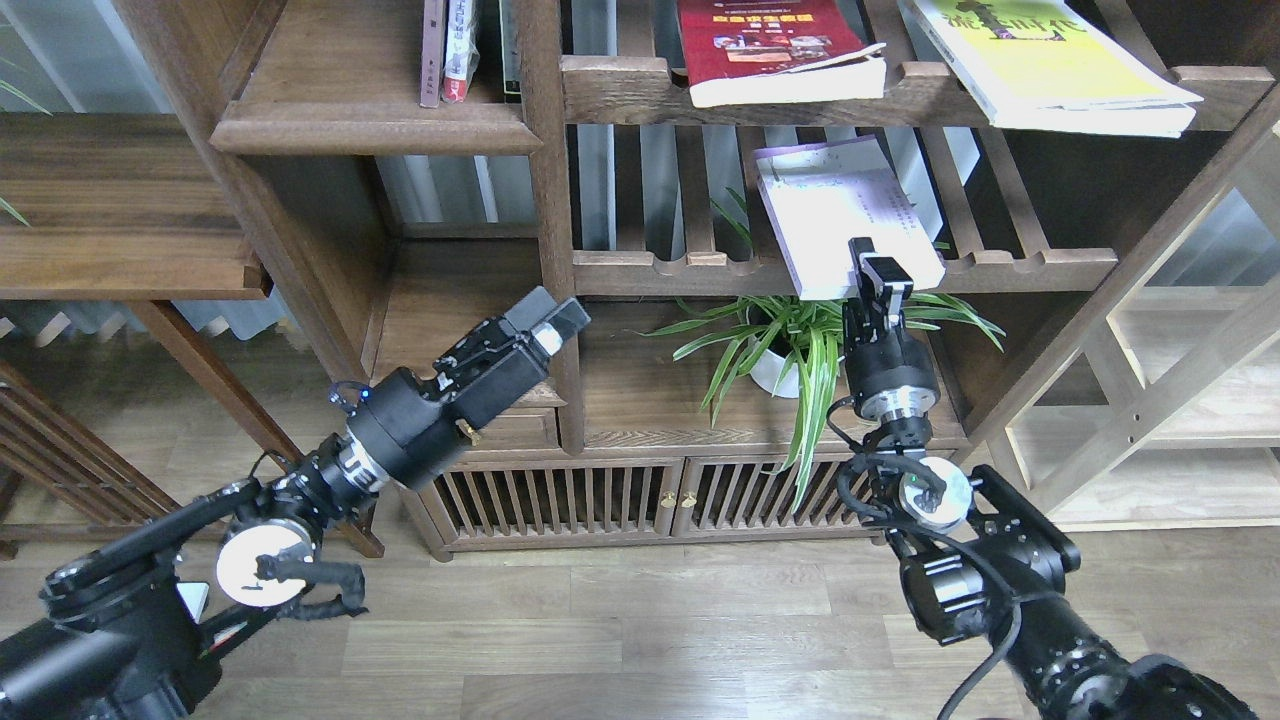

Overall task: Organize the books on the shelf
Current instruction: 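Pull the white book out and down toward the left gripper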

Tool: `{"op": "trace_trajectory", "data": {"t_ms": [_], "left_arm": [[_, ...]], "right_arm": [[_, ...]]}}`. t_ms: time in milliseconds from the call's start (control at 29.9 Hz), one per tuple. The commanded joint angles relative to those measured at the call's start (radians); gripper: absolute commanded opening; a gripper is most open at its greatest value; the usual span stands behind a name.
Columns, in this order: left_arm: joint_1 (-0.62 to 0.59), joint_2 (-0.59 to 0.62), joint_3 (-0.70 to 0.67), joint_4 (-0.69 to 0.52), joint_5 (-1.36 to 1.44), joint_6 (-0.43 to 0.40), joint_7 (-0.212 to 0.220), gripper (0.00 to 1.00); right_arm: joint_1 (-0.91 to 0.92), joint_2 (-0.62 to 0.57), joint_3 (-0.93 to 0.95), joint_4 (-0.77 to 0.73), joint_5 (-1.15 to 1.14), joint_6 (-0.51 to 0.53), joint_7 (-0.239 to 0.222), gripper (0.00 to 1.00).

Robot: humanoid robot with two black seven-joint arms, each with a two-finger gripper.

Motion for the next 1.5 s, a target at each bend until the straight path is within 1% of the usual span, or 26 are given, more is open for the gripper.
{"op": "trace_trajectory", "data": {"t_ms": [0,167,234,334,468,635,869,1103,1204,1271,1304,1438,1471], "left_arm": [[-0.004,-0.005,-0.025,0.05,-0.004,0.0,0.005,0.99],[-0.004,-0.008,-0.028,0.073,-0.009,0.0,0.005,0.99],[0.0,-0.01,-0.031,0.077,-0.016,0.0,0.006,0.99],[0.005,-0.03,-0.031,0.09,-0.03,0.0,0.006,0.99],[0.008,-0.048,-0.031,0.119,-0.039,0.0,0.008,0.99],[0.011,-0.062,-0.025,0.129,-0.067,0.0,0.011,0.99],[0.026,-0.076,-0.011,0.192,-0.073,0.0,0.012,0.99],[0.048,-0.077,-0.009,0.206,-0.079,0.0,0.014,0.99],[0.049,-0.079,0.015,0.206,-0.124,0.0,0.018,0.99],[0.049,-0.077,0.033,0.197,-0.194,0.0,0.058,0.99],[0.049,-0.077,0.046,0.192,-0.244,0.0,0.095,0.99],[0.051,-0.077,0.07,0.192,-0.38,0.0,0.202,0.98],[0.051,-0.079,0.07,0.191,-0.395,0.0,0.216,0.98]], "right_arm": [[-0.068,-0.009,-0.009,0.087,-0.002,0.012,-0.002,0.11],[-0.144,-0.014,-0.012,0.194,-0.003,0.012,0.0,0.11],[-0.171,-0.017,-0.015,0.219,-0.005,0.012,-0.002,0.09],[-0.223,-0.024,-0.03,0.246,-0.009,0.012,-0.003,0.05],[-0.26,-0.058,-0.075,0.279,-0.009,0.012,-0.003,0.04],[-0.285,-0.06,-0.124,0.328,-0.009,0.012,-0.003,0.04],[-0.299,-0.06,-0.219,0.423,-0.011,0.012,-0.003,0.04],[-0.294,-0.032,-0.291,0.458,-0.014,0.012,-0.003,0.04],[-0.293,-0.006,-0.302,0.463,-0.035,0.012,-0.003,0.04],[-0.294,0.0,-0.309,0.463,-0.055,0.012,-0.003,0.04],[-0.294,0.002,-0.314,0.463,-0.059,0.012,-0.003,0.04],[-0.293,0.009,-0.326,0.463,-0.062,0.012,-0.003,0.04],[-0.293,0.009,-0.328,0.463,-0.062,0.012,-0.003,0.04]]}}
